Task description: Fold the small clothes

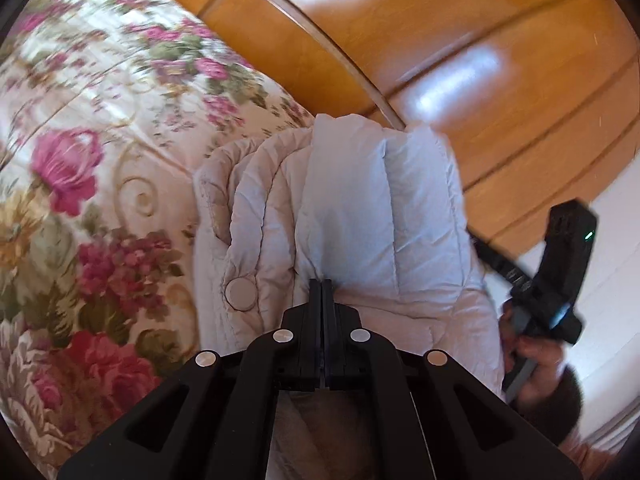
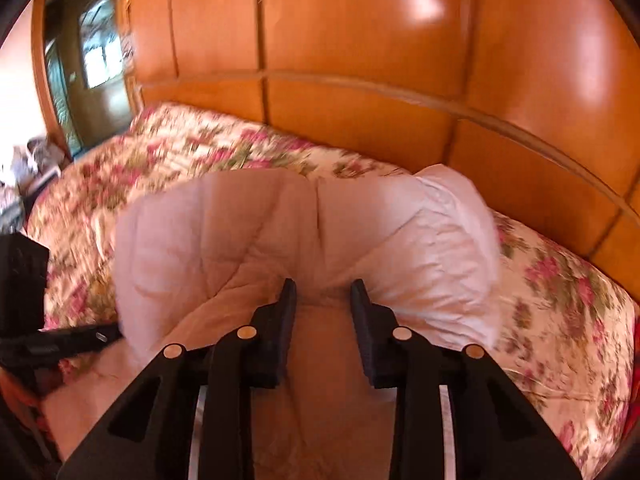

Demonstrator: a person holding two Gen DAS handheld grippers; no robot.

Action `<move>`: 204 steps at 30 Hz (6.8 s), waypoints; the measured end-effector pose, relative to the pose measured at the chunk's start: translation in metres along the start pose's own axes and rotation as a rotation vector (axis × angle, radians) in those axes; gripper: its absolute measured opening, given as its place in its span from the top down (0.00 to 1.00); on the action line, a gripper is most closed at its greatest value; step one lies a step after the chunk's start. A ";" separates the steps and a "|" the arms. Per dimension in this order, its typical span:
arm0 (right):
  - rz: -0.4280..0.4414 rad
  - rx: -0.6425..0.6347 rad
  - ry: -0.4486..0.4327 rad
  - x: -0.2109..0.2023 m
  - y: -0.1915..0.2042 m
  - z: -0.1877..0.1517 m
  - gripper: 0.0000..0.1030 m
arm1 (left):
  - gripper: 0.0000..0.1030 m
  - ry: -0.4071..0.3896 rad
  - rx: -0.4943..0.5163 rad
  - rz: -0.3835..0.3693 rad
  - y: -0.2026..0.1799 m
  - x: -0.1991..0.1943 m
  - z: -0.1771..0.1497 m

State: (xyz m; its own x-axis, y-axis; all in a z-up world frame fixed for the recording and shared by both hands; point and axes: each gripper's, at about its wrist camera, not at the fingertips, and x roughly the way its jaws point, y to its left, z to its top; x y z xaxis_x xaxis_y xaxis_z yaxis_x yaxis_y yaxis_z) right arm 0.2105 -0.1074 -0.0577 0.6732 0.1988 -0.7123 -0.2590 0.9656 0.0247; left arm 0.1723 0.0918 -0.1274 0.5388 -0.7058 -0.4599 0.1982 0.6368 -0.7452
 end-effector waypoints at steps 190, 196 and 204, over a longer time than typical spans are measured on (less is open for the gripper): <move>-0.045 0.279 -0.165 0.040 -0.152 -0.028 0.39 | 0.58 0.110 0.442 0.348 -0.023 0.200 0.129; -0.107 0.382 -0.152 0.017 -0.155 -0.030 0.12 | 0.45 0.079 0.399 0.371 -0.035 0.176 0.114; -0.138 0.422 -0.160 -0.034 -0.125 -0.065 0.08 | 0.33 -0.028 0.233 0.288 -0.035 0.102 0.075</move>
State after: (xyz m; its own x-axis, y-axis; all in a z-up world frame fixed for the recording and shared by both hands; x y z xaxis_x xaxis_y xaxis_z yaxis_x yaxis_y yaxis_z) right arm 0.1752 -0.2458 -0.0823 0.7887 0.0546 -0.6123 0.1226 0.9620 0.2438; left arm 0.2816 0.0203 -0.1119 0.6208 -0.4810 -0.6191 0.2149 0.8638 -0.4556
